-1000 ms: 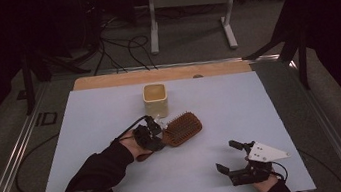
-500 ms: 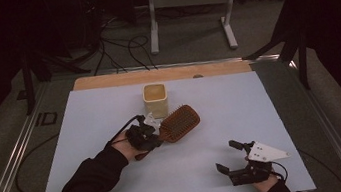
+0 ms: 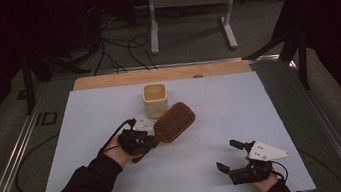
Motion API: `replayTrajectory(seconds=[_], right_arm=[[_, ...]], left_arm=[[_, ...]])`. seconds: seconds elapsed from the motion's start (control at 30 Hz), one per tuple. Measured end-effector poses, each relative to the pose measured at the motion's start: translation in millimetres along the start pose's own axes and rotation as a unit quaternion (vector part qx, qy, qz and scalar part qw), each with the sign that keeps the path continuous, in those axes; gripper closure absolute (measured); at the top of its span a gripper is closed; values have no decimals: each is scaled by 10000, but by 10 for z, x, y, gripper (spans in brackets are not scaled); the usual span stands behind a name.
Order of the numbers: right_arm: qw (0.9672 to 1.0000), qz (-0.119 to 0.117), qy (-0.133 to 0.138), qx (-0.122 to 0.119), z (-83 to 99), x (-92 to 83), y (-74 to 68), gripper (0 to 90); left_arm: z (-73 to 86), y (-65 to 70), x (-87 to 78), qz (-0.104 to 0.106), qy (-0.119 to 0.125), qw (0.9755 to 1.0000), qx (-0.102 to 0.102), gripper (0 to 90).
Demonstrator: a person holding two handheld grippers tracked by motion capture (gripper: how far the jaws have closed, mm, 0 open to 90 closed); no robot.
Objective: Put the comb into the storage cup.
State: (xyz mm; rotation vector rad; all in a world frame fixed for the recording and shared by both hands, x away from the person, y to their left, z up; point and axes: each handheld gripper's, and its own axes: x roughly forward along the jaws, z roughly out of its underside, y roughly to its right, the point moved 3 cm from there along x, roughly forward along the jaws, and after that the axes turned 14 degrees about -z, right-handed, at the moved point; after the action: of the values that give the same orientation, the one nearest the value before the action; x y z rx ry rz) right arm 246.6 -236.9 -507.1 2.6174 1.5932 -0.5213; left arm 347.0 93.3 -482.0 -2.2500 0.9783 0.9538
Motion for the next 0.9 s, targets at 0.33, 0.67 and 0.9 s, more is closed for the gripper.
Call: replayTrajectory(seconds=[0.33, 0.67, 0.9], right_arm=[[10000, 5, -10, -2, -4, 3, -5, 90], [10000, 7, -8, 21, -7, 9, -6, 90], [10000, 67, 7, 36, -20, -4, -5, 90]], left_arm=[[197, -58, -163, -213, 331, 9984, -397, 740], [336, -72, -266, -378, 567, 9962, -545, 740], [493, -34, -301, -585, 871, 9918, -732, 740]])
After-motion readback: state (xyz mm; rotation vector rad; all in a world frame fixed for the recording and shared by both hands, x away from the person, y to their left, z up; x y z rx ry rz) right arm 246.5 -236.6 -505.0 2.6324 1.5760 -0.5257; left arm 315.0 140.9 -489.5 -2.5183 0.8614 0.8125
